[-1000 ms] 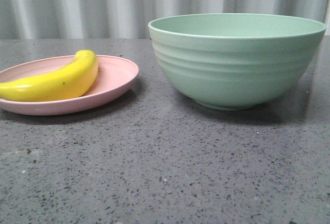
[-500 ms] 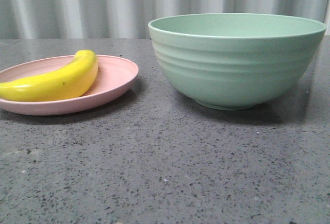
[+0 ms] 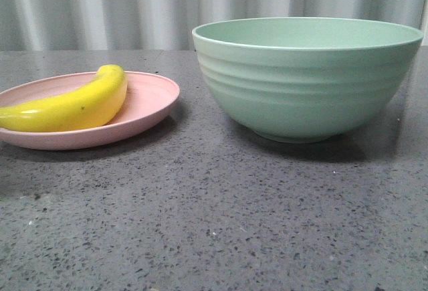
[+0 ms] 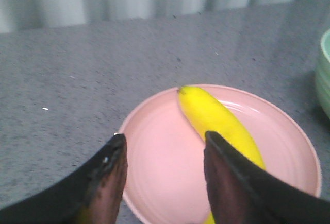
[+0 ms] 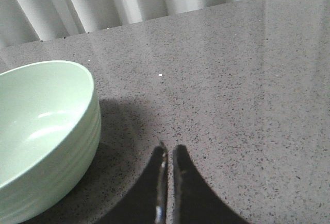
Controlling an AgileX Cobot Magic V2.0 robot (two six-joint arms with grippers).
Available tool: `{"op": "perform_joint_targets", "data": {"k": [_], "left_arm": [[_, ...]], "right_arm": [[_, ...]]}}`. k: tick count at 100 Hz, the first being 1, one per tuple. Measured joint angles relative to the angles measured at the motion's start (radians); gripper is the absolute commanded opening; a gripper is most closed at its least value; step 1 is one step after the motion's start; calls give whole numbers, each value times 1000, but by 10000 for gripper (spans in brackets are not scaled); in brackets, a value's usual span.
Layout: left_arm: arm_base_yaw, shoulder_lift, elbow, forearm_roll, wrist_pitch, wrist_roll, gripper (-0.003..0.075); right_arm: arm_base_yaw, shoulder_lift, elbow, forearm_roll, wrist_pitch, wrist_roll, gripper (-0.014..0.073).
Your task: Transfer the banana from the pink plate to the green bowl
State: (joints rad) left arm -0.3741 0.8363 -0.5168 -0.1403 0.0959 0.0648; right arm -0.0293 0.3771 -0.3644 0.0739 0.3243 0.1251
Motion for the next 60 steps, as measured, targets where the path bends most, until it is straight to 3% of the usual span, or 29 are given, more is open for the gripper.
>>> {"op": "perform_joint_targets", "data": {"k": [24,60], "left_arm": [[-105,273,-179,0,184,0,318],[-117,533,-373,-44,350,0,318]], "right_arm": [[0,0,0,18,-2,0,-64],[0,0,0,21,0,0,-64]]}}
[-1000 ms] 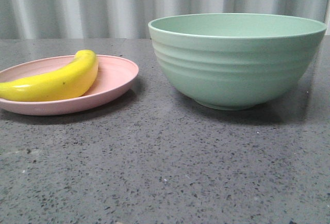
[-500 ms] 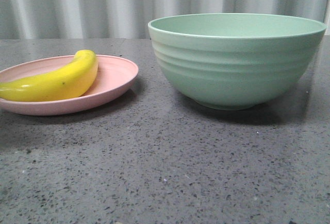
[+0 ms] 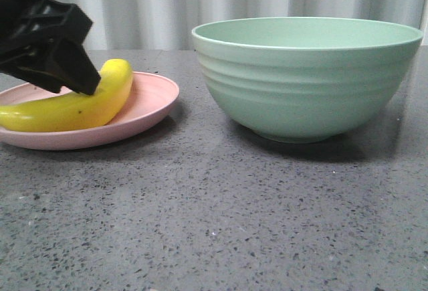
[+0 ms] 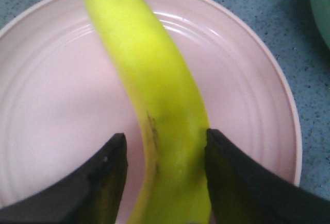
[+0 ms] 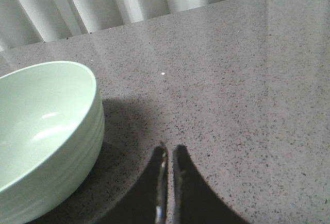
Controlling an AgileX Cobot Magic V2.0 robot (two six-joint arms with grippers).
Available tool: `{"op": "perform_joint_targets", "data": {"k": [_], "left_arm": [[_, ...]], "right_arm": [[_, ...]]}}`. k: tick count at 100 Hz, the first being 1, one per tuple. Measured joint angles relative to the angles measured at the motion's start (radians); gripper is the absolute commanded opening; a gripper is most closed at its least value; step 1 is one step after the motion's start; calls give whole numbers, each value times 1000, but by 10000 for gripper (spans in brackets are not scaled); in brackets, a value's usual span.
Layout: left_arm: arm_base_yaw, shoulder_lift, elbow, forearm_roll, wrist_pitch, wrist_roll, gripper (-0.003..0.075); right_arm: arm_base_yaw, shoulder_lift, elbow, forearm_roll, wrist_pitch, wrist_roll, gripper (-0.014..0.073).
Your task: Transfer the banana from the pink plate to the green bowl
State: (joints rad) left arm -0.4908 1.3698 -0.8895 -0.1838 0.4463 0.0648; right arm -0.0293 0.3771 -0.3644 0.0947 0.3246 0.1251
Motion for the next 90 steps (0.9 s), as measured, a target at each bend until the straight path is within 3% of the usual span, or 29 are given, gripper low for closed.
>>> {"op": "perform_joint_targets", "data": {"k": [54,78,90], "left_arm": [[-1,102,-61,-12,89,0,310],[-1,102,-61,-14,89,2,75],[-1,102,-77,-18,117,13,43]], "right_arm": [[0,0,0,1,2,0,-64],[0,0,0,2,2,0,-64],[0,1,-10,2,31,0,-64]]}}
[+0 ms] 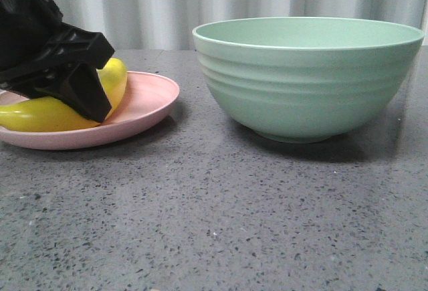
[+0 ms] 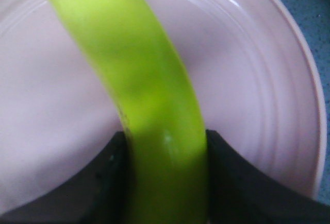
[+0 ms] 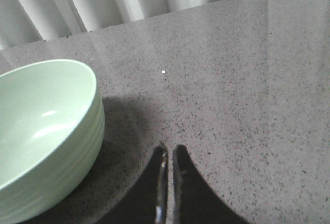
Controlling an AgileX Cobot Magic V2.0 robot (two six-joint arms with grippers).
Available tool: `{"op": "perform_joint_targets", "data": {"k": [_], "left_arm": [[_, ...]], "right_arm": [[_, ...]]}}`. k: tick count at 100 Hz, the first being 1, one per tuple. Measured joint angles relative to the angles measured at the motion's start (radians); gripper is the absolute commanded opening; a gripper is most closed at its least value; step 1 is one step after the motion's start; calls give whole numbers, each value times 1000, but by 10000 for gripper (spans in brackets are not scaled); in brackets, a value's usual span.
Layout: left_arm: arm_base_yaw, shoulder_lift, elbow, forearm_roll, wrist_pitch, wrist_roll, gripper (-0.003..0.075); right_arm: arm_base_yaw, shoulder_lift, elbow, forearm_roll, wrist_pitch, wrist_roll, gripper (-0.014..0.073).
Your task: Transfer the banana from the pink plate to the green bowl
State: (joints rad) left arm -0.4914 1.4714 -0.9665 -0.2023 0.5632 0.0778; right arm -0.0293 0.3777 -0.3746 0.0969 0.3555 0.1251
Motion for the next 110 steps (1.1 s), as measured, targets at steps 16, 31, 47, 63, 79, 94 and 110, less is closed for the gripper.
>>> {"op": "perform_joint_targets", "data": {"k": [16,31,47,63,79,94,110], "left_arm": [[-2,-17,-51,-64,64,70,43],[-50,-86,-89,-117,73,109,43],[-135,-138,-123,-159,79,117,43],[-235,-146,-135,-194,81,117,43],[-333,-146,-135,-211,83,117,43],[-403,-146,-135,-225,77,117,43],[-447,-146,-135,-231,66,117,43]], "right_arm": [[0,25,-62,0,99,-22,-64],[0,97,-156,41,230,-97,-36],[0,174,-260,183,305,-204,136],[0,236,-339,357,341,-261,344],[29,280,-375,501,345,-282,366],[78,355,-399,609,345,-318,366],[148,462,-418,676,306,-352,367]]}}
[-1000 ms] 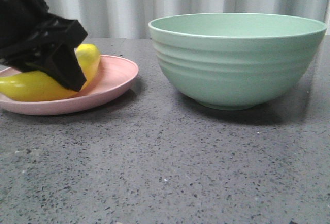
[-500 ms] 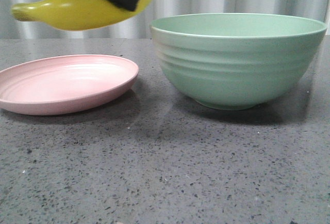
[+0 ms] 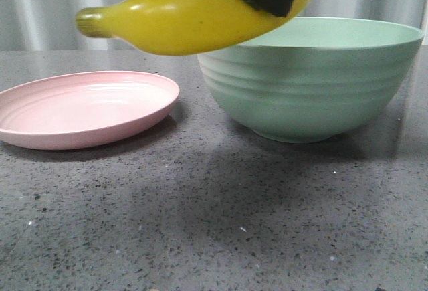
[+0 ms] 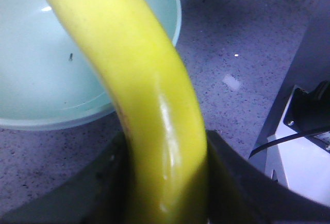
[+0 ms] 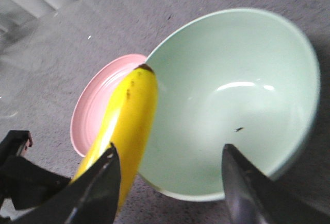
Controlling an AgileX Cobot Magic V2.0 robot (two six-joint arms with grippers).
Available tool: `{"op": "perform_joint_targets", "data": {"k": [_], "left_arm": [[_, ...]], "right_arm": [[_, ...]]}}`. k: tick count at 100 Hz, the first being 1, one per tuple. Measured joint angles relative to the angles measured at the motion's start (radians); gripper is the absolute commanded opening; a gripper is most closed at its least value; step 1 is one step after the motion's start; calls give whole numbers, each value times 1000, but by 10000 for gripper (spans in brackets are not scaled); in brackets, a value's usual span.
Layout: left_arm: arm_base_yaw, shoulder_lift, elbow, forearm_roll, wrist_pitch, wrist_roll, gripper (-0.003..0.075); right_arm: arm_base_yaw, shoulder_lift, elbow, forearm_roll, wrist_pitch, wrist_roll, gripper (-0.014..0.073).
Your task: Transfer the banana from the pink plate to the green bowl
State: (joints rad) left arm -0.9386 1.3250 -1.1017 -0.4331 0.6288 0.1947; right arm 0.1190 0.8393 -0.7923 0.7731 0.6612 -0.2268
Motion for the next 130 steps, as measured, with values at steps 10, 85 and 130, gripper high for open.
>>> {"op": "perform_joint_targets", "data": {"k": [10,85,130], "left_arm": [[-10,0,0,-4,-6,0,43],[-10,0,0,1,-39,14,309],[1,-95,-2,-7,-18,27,357]], "right_arm": [[57,74,-26,11,-28,-5,367],[253,370,-156,126,-117,16,-34],[256,307,-157,90,-206,-65,-71]]}}
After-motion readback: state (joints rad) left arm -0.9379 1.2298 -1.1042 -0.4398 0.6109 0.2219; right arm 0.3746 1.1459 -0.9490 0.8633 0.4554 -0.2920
